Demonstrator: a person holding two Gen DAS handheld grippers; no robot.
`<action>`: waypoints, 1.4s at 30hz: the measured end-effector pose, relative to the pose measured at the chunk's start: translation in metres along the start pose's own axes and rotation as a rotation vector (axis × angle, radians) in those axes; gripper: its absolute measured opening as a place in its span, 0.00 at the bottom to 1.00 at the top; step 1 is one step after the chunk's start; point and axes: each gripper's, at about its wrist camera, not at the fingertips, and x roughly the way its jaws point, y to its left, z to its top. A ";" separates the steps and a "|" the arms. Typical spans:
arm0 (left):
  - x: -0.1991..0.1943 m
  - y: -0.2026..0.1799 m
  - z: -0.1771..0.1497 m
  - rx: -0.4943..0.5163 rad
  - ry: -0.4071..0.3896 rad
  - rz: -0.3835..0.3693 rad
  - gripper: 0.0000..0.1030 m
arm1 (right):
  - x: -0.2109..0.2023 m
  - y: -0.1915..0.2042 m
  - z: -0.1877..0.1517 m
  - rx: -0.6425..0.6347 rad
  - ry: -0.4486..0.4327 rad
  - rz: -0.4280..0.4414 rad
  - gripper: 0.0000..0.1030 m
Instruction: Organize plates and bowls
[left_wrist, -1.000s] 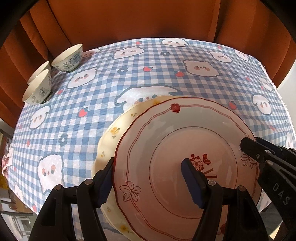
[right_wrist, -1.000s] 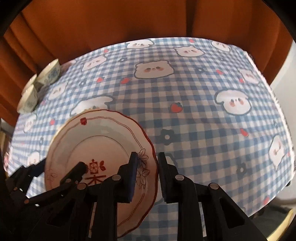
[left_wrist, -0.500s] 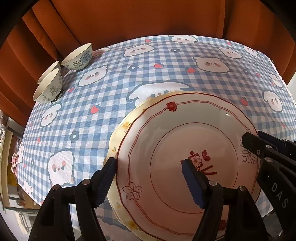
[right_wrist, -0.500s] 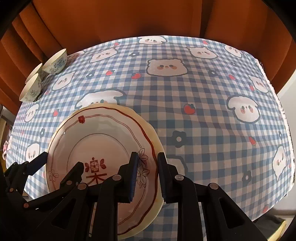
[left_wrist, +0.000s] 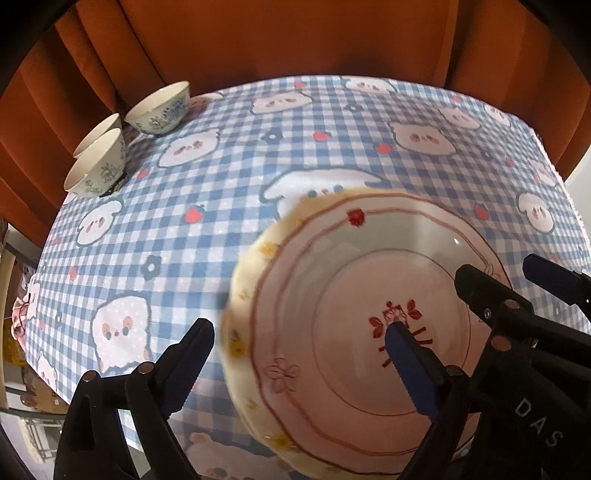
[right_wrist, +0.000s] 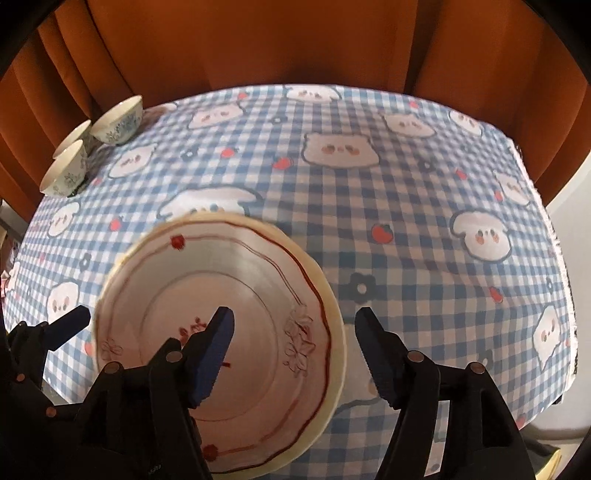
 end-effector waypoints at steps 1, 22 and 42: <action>-0.002 0.004 0.000 -0.003 -0.011 -0.001 0.92 | -0.002 0.003 0.001 -0.001 -0.005 -0.002 0.69; -0.011 0.168 0.011 0.042 -0.093 -0.077 0.89 | -0.021 0.159 0.018 0.095 -0.056 -0.044 0.69; 0.004 0.304 0.072 0.014 -0.155 -0.039 0.75 | -0.005 0.301 0.081 0.118 -0.112 -0.032 0.69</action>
